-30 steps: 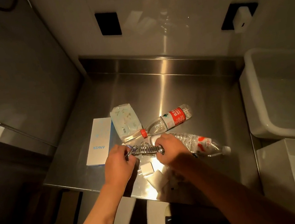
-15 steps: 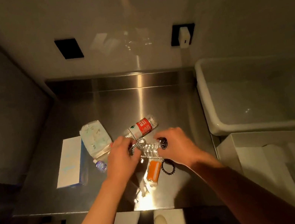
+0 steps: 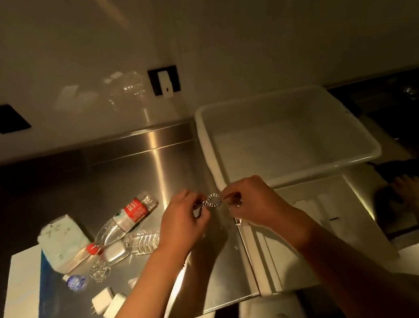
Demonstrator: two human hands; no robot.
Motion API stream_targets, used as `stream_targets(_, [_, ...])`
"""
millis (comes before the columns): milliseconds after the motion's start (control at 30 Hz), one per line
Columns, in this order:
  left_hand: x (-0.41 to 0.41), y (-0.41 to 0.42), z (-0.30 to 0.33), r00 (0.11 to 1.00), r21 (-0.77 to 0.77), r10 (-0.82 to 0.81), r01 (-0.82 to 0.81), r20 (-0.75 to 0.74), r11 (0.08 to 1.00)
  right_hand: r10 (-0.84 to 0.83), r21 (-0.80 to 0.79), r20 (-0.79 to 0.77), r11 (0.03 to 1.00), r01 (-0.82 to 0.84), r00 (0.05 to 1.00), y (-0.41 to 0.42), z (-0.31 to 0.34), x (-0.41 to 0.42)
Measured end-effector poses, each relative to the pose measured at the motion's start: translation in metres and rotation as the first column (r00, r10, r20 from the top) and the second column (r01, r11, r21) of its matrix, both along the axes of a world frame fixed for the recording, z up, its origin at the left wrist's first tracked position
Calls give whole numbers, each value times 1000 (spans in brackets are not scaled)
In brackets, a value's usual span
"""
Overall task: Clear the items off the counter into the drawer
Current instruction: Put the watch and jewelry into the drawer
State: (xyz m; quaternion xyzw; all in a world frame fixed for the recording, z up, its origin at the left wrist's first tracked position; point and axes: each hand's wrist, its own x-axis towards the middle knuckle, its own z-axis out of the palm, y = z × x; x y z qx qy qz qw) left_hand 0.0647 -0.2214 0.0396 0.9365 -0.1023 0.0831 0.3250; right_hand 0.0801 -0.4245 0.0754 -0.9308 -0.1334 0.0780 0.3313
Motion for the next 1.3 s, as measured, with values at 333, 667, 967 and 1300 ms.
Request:
stream_targets(333, [3, -63, -10, 998, 26, -56, 57, -29, 998, -69, 8, -95, 997, 71, 993, -73, -17, -6])
stream_targets(667, [-1, -96, -20, 997, 23, -52, 53, -53, 998, 87, -189, -149, 975, -115, 985, -115, -55, 15])
stream_targets(967, [-10, -106, -27, 997, -1, 7, -7, -81, 1000, 170, -305, -208, 924, -229, 963, -128, -105, 31])
stream_targets(1300, [-11, -107, -36, 995, -12, 26, -27, -100, 1000, 177, -97, -123, 977, -189, 977, -115, -135, 15])
